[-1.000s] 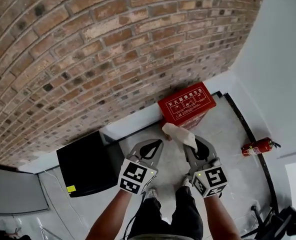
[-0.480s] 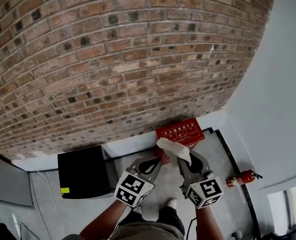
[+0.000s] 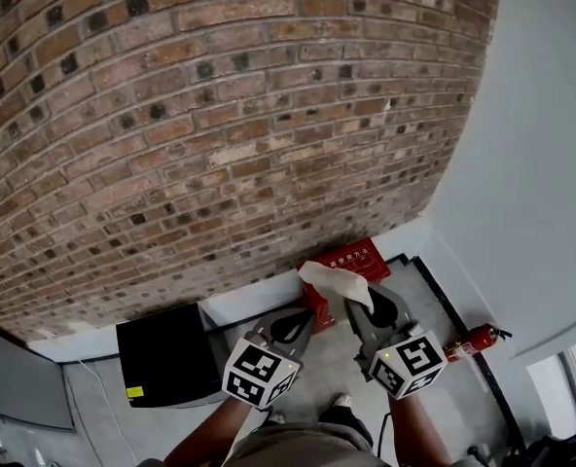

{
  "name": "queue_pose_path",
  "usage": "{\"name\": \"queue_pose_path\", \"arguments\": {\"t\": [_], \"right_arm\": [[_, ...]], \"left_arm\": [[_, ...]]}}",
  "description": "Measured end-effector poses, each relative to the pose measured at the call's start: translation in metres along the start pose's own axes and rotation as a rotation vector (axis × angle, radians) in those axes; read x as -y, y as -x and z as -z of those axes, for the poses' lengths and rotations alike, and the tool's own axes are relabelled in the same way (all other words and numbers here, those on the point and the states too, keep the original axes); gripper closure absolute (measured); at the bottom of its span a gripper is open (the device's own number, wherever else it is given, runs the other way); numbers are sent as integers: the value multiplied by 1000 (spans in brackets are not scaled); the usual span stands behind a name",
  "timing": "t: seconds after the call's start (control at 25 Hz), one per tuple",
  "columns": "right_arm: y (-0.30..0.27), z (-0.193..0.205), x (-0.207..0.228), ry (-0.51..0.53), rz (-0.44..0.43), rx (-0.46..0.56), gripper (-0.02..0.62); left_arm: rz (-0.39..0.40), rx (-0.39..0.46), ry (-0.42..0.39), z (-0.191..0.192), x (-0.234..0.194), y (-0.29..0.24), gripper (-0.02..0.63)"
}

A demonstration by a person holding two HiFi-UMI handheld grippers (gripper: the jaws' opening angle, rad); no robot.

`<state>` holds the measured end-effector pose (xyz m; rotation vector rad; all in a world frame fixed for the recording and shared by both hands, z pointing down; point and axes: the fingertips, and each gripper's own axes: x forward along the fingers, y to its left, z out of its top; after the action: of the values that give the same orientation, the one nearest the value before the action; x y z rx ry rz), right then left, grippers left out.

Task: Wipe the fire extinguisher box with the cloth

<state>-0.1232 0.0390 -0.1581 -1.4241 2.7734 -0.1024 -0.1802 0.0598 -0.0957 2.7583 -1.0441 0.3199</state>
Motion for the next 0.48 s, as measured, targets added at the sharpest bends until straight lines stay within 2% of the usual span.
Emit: {"name": "queue_pose_path", "arguments": {"t": [0.48], "right_arm": [[10,-11,9,-3,36,2,515]], "left_arm": [[55,-1,-19,-9,17,-11,606]]}}
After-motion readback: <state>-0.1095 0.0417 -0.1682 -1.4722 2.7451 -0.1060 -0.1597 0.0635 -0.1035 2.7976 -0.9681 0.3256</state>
